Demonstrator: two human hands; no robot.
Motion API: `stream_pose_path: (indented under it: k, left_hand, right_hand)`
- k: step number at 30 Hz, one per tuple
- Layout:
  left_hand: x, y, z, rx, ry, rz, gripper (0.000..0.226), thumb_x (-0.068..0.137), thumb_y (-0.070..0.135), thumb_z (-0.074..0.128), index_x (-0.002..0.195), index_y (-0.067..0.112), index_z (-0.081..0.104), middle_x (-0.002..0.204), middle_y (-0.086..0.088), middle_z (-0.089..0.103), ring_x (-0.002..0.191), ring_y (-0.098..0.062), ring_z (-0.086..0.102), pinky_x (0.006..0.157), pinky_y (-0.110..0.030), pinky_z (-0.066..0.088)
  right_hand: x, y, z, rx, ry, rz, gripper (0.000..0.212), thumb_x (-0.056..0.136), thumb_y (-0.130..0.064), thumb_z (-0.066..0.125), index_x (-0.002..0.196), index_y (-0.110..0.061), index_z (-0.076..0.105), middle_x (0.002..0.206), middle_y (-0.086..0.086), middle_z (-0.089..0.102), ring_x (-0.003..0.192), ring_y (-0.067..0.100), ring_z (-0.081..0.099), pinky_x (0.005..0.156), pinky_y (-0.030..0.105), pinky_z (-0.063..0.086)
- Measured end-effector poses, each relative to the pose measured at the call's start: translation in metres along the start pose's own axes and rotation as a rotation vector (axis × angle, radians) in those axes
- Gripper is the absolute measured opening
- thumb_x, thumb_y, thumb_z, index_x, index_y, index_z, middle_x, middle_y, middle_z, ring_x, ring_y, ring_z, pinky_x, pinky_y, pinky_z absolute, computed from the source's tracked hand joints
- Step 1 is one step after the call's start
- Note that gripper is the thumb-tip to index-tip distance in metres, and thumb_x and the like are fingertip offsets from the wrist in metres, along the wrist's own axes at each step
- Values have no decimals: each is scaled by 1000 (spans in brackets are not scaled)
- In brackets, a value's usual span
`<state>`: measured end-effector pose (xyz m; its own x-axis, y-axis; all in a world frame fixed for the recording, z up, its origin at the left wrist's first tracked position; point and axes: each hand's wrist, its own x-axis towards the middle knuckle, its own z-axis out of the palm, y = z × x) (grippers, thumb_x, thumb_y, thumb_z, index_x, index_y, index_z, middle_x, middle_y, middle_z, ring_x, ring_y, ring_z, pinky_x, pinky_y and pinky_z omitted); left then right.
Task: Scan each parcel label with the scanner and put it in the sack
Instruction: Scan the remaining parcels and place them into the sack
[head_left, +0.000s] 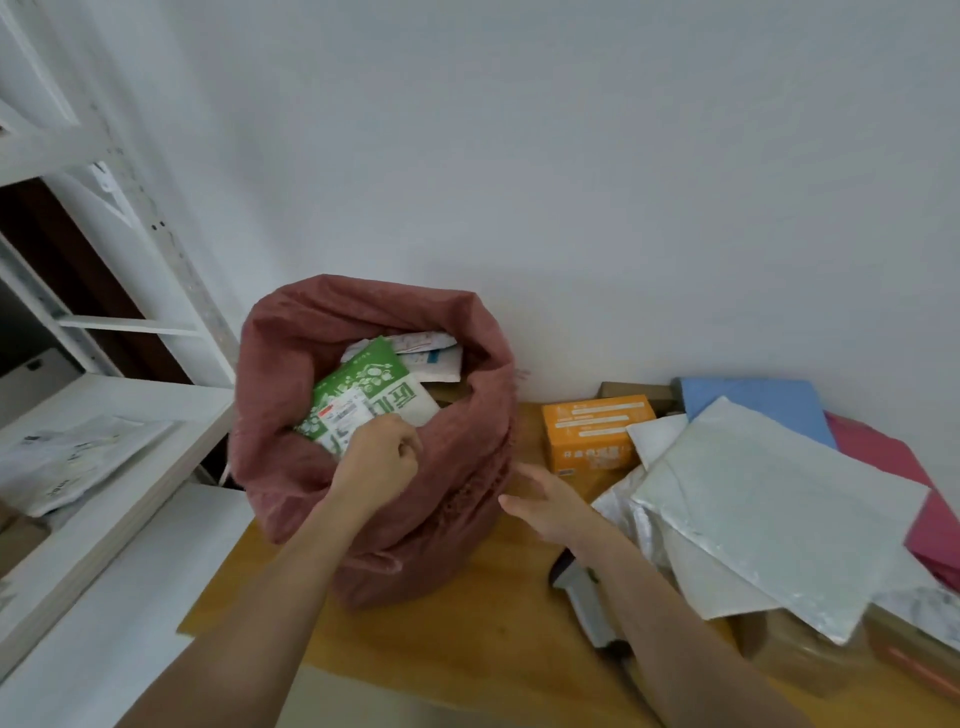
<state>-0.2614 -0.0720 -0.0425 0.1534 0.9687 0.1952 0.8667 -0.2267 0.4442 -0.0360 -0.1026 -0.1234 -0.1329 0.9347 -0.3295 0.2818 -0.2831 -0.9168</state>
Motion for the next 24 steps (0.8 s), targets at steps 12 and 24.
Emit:
stream_pose_path:
  k: [12,24]
  left_hand:
    - [35,169,175,-110,-268,28,28,88,2,47,84,11,73,100,-2,64,90,-14,58,80,-24,48]
    - [31,161,212,-87,-570,-181,27,93,5,46,95,12,72,110,-5,67,102,-18,60,89,-30,50]
  right_hand:
    - [-17,93,-222,-645,263,187,69,88,-52,60,147,-28,35,159,3,22,146,26,18,116,47,18]
    - [-18,171,-211,-950,256,335,95,88,-33,63,152,-36,-7,161,-3,-20,147,35,-19,113,68,2]
